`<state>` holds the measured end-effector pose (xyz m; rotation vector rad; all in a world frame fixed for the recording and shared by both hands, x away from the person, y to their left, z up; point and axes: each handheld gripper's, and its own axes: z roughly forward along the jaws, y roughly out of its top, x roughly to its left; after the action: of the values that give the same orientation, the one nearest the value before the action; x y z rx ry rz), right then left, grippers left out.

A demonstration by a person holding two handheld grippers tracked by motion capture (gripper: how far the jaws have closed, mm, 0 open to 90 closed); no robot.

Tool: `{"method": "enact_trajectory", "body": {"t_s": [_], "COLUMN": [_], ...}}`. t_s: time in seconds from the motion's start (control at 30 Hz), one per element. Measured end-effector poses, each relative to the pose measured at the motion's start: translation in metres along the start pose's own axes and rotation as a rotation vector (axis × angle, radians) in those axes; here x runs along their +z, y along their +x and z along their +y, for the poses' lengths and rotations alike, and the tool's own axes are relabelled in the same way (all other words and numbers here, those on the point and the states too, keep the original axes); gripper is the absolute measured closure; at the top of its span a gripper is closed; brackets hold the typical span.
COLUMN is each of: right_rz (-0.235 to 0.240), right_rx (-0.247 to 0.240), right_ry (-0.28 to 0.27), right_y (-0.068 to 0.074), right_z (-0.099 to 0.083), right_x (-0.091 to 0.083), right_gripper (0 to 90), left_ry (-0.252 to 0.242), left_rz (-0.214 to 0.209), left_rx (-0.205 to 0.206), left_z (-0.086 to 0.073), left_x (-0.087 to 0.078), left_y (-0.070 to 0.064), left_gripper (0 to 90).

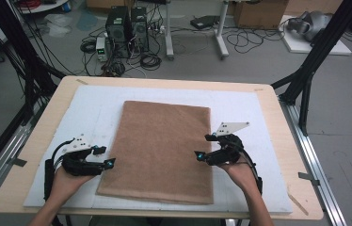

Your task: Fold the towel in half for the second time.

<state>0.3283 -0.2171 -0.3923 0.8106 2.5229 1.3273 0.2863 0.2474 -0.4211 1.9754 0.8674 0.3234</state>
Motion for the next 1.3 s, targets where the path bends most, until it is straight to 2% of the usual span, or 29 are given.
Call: {"method": "enact_trajectory", "body": {"t_s": [0.13, 0.33, 0.5, 0.53, 0.67, 0.77, 0.87, 0.9, 1.0, 1.1, 1.23, 1.3], "right_rz": [-0.006, -0.035, -0.085, -0.091, -0.112, -0.132, -0.154, -0.165, -0.188, -0.211, -0.222, -0.239], "right_rx": [-0.003, -0.029, -0.031, -0.028, -0.004, 0.011, 0.043, 0.050, 0.044, 0.054, 0.072, 0.070], "right_ry": [0.002, 0.019, 0.026, 0.029, 0.020, 0.013, 0.039, 0.046, 0.045, 0.074, 0.092, 0.107], "right_y": [-0.003, -0.011, -0.029, -0.034, -0.051, -0.063, -0.074, -0.077, -0.082, -0.088, -0.093, -0.095], "right_z": [0.003, 0.018, 0.034, 0.037, 0.048, 0.049, 0.043, 0.041, 0.039, 0.035, 0.029, 0.027], "right_x": [-0.002, -0.005, -0.004, -0.004, 0.000, 0.006, 0.015, 0.018, 0.025, 0.034, 0.044, 0.048], "right_gripper": [20.6, 20.9, 21.3, 21.4, 21.8, 23.5, 23.8, 24.0, 26.0, 26.5, 26.5, 26.5], "left_ry": [0.000, -0.010, -0.034, -0.049, -0.081, -0.079, -0.082, -0.072, -0.033, -0.019, -0.018, -0.027], "left_rz": [0.007, 0.031, 0.066, 0.080, 0.090, 0.100, 0.091, 0.100, 0.103, 0.103, 0.139, 0.132], "left_rx": [0.019, 0.048, 0.057, 0.053, 0.027, 0.023, 0.002, 0.004, -0.024, -0.025, -0.028, -0.057], "left_z": [0.008, 0.033, 0.058, 0.062, 0.079, 0.087, 0.086, 0.084, 0.078, 0.075, 0.072, 0.070], "left_x": [0.000, 0.000, 0.004, 0.006, 0.016, 0.026, 0.039, 0.044, 0.057, 0.065, 0.076, 0.081], "left_y": [0.001, 0.010, 0.023, 0.026, 0.039, 0.048, 0.059, 0.062, 0.071, 0.077, 0.077, 0.080], "left_gripper": [35.9, 35.5, 36.1, 37.4, 39.1, 39.3, 39.2, 39.1, 38.9, 41.8, 42.3, 42.6]}}
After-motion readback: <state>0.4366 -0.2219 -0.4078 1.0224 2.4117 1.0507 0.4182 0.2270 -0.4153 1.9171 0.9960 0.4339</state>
